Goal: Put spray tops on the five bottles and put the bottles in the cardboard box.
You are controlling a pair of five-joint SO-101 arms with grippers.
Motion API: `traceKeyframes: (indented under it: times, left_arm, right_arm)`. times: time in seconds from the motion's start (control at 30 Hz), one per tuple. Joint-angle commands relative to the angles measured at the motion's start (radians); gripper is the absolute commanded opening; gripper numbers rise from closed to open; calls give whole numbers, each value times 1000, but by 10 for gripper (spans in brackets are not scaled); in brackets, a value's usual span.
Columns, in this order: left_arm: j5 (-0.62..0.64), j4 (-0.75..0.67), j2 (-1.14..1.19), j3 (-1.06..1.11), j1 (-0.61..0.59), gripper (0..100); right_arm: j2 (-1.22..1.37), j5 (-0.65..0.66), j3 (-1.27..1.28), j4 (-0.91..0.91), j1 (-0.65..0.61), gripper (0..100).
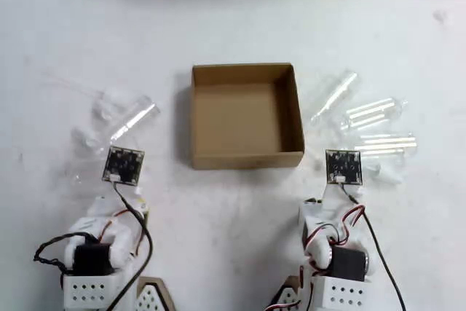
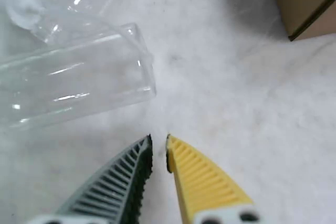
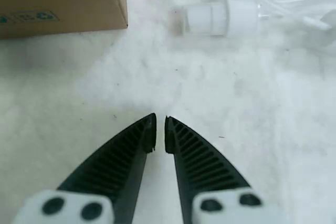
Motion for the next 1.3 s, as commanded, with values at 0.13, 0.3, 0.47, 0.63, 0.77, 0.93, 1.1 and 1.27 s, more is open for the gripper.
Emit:
traceKeyframes:
  times: [0.13, 0.3, 0.47, 0.63, 0.77, 0.93, 1.1, 1.27]
  left_arm:
    - [-9, 5, -10, -3, -10, 65]
    - [-9, 5, -10, -3, -10, 65]
    - [-8, 5, -10, -3, -10, 65]
    - [-6, 5, -10, -3, -10, 65]
    - [-5, 5, -10, -3, -10, 65]
    - [-5, 5, -10, -3, -8, 65]
    - [-5, 5, -10, -3, -8, 65]
    - [-5, 5, -10, -3, -10, 65]
  right_arm:
    - [-4, -8, 9, 7, -4, 18]
    - [-5, -8, 9, -36, -5, 18]
    - [-5, -8, 9, -142, -4, 18]
    - [-5, -11, 9, -331, 2, 18]
    - [-7, -14, 9, -553, 2, 18]
    - [-4, -14, 9, -819, -4, 18]
    - [-4, -8, 9, -823, -50, 18]
    - [-7, -8, 6, -831, -107, 19]
